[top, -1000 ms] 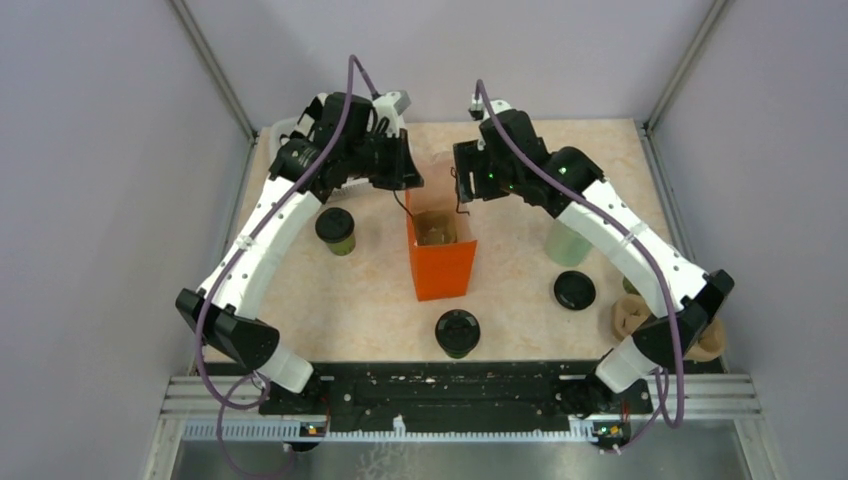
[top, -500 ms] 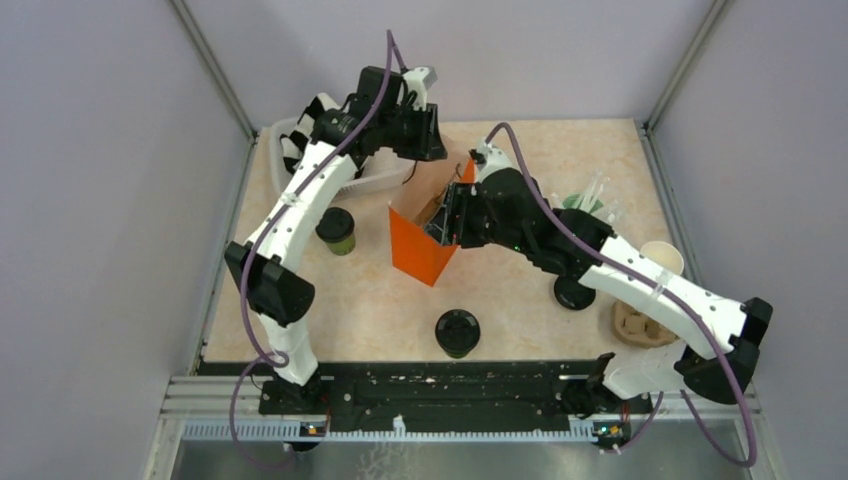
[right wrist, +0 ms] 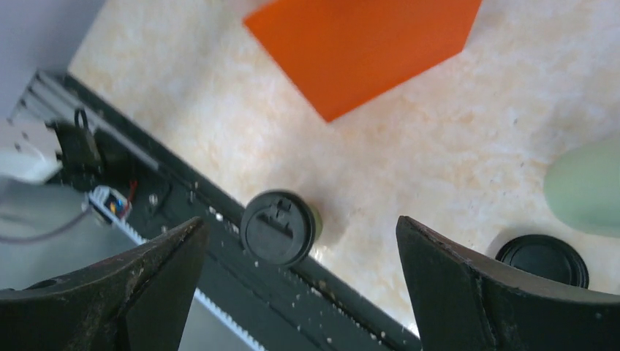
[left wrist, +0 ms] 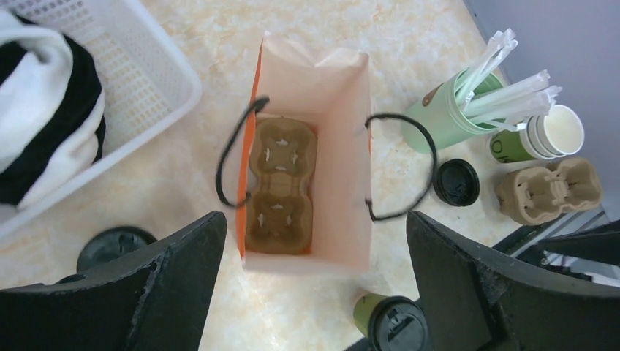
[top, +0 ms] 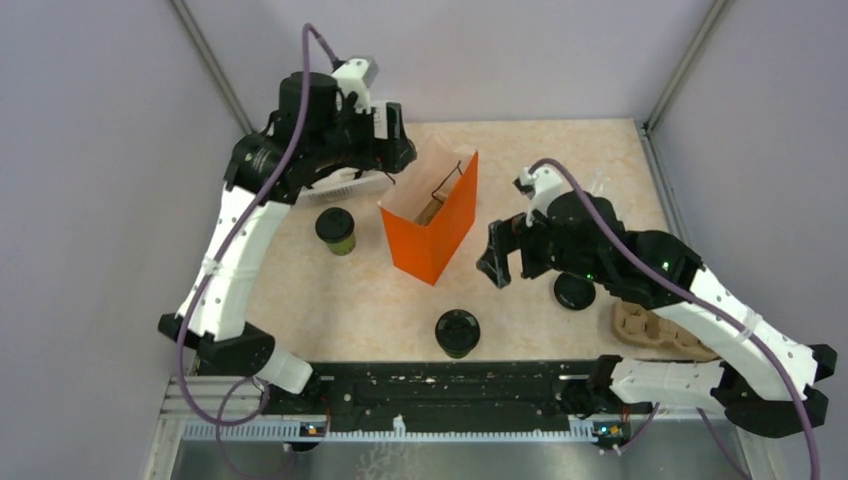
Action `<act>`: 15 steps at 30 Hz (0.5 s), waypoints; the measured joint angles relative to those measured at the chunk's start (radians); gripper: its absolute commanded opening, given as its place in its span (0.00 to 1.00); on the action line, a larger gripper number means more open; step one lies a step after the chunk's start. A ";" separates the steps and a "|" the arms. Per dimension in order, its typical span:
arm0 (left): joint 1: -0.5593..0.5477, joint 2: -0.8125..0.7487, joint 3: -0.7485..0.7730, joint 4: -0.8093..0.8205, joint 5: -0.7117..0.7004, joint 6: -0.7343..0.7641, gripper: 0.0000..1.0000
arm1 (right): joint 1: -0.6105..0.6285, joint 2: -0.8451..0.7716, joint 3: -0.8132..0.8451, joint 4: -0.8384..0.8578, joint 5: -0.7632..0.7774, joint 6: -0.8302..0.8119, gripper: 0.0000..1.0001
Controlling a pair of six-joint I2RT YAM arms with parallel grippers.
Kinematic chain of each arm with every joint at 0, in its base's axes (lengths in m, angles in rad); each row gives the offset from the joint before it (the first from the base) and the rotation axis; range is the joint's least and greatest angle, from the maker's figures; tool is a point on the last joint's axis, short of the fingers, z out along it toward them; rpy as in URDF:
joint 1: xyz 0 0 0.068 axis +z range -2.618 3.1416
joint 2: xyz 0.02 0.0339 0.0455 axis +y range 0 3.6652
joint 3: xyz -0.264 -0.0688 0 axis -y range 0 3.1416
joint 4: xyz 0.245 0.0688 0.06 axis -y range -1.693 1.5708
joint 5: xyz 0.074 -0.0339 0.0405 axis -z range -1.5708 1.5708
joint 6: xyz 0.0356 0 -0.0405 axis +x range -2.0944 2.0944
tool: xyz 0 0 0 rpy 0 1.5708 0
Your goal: Pack the takeout coffee
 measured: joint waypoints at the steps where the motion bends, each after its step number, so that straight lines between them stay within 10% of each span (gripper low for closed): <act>1: 0.000 -0.030 -0.010 -0.016 -0.008 -0.010 0.97 | 0.013 -0.006 -0.007 -0.029 -0.012 -0.002 0.99; 15: 0.001 -0.337 -0.411 -0.119 -0.106 -0.326 0.98 | 0.360 0.492 0.046 -0.287 0.053 0.267 0.99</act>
